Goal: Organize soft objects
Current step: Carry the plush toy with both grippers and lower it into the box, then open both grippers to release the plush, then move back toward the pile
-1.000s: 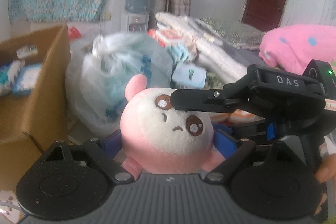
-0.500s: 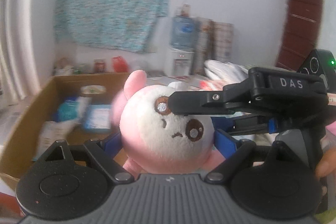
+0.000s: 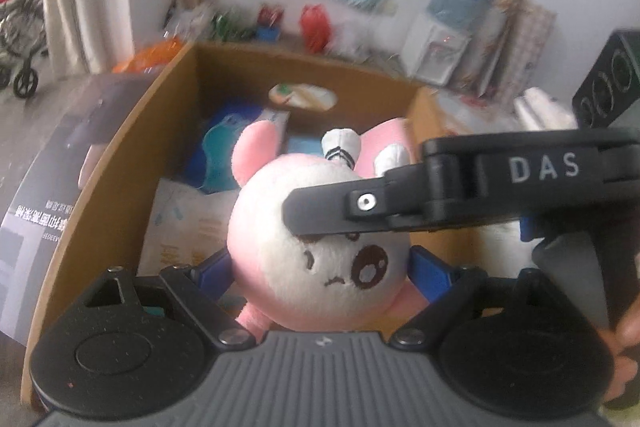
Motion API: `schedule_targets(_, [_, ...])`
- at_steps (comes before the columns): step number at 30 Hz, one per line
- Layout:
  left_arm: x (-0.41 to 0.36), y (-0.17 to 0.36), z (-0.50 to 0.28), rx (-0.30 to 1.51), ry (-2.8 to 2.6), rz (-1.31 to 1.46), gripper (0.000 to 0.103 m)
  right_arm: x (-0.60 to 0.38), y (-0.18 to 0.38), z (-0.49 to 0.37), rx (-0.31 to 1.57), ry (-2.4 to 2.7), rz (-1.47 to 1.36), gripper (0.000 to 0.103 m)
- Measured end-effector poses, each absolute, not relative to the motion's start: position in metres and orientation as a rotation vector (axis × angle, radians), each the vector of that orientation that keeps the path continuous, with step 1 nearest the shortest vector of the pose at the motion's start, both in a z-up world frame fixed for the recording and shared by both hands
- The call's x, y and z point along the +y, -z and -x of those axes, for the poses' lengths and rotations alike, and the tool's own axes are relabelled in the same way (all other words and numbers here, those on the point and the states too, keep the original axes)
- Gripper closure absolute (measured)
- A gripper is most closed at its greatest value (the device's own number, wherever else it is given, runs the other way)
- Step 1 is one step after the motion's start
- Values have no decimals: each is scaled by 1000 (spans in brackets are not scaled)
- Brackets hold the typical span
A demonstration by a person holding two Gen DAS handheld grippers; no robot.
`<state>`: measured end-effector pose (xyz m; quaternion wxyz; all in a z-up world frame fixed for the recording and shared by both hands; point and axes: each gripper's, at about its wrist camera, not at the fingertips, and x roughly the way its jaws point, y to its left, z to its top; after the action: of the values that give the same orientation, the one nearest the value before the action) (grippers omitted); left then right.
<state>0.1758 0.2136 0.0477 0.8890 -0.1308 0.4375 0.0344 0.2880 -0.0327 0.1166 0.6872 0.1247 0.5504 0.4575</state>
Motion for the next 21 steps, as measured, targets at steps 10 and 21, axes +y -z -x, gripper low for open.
schedule_targets(10, [240, -1, -203, 1073, -159, 294, 11, 23, -64, -313, 1350, -948, -135, 26])
schedule_targets(21, [234, -3, -202, 1095, -152, 324, 11, 18, -74, -320, 1295, -897, -112, 21])
